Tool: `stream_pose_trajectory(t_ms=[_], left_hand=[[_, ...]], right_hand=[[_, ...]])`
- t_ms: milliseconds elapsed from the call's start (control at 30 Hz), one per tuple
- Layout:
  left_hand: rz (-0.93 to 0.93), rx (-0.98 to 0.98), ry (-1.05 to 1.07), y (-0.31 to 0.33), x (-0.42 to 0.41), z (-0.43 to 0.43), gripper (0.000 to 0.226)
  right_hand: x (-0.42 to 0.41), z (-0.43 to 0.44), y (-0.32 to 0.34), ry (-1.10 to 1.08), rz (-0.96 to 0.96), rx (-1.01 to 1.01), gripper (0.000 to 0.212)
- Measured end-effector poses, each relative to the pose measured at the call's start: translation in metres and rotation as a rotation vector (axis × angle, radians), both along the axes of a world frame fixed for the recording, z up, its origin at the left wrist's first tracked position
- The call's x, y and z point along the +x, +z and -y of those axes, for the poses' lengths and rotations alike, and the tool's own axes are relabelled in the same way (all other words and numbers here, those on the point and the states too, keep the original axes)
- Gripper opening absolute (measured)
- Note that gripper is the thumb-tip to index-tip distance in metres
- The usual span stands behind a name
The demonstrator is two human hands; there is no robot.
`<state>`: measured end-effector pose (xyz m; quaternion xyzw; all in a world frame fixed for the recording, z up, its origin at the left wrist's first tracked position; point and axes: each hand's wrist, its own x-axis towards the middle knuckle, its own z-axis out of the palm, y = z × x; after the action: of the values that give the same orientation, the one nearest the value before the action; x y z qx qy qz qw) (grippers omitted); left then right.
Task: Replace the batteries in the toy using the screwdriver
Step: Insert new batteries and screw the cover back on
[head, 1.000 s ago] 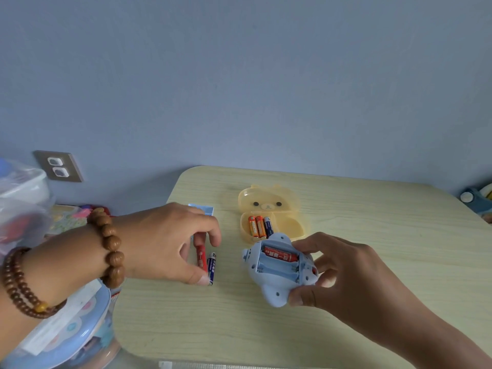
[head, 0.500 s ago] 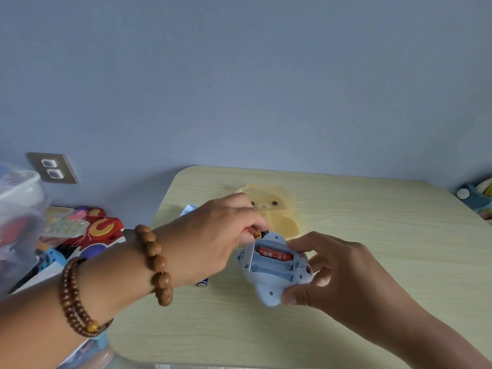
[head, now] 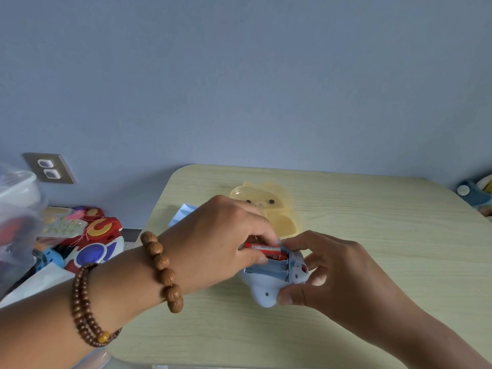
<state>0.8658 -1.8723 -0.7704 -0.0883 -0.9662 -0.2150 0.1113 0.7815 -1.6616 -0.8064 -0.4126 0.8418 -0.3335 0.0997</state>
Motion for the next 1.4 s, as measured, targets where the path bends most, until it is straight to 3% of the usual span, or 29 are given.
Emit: stream_pose_trajectory(t_ms=[567, 1233, 1400], left_hand=[[-0.08, -0.141, -0.077, -0.013, -0.005, -0.004, 0.008], [0.101, 0.082, -0.01, -0.009, -0.01, 0.002, 0.017], [0.137, 0.197, 0.187, -0.001, -0.003, 0.013, 0.02]], right_hand=[[0.002, 0.003, 0.001, -0.019, -0.003, 0.032, 0.063], [0.006, 0.005, 0.004, -0.049, 0.018, 0.043, 0.064], [0.007, 0.004, 0.004, -0.036, 0.001, 0.051, 0.064]])
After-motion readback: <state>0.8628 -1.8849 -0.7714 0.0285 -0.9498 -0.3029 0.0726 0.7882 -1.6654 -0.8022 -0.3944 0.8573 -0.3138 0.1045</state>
